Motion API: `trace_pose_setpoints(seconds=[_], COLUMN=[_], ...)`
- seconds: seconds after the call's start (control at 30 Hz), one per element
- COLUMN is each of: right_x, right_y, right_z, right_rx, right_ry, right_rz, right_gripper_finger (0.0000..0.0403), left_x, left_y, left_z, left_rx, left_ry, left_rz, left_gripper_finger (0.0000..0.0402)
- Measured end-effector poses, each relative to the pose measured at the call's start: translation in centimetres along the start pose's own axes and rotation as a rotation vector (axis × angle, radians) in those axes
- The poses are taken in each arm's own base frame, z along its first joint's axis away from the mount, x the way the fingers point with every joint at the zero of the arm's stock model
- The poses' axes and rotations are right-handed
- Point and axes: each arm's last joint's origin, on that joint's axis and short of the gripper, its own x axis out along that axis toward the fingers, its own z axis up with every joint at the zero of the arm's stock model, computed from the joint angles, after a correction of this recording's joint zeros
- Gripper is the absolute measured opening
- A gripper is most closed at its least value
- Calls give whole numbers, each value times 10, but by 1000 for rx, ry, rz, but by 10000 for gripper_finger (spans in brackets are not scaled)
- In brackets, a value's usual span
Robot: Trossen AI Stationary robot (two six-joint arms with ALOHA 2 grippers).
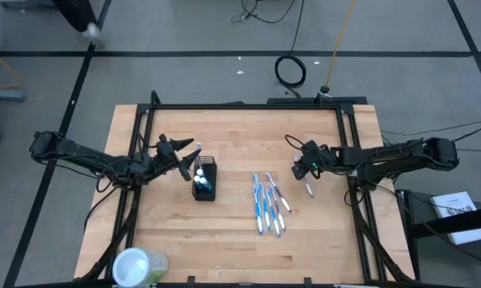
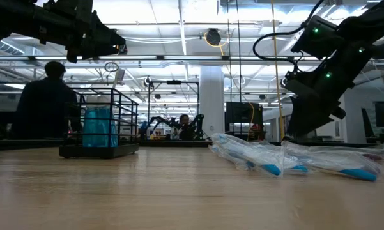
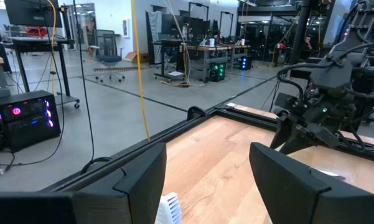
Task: Pick & Place toothbrushing station
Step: Put the purple toothbrush into the top compartment of the mesh organizer
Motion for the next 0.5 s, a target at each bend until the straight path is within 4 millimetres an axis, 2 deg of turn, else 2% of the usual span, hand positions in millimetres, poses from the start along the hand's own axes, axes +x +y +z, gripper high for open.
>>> trace_pose_setpoints(seconds=[0.23, 0.5], right_x=[0, 28], right_y=[10, 13], right_z=[8, -1], right_rx=[-32, -107], right_ry=[106, 228], right_rz=[-24, -127], right_gripper_finger=[180, 180], left_x=[0, 1], left_y=[0, 1], left_z=[0, 0], left_rx=[-2, -20], left_ry=[0, 0], left_rz=[0, 11], left_gripper_finger=[239, 239])
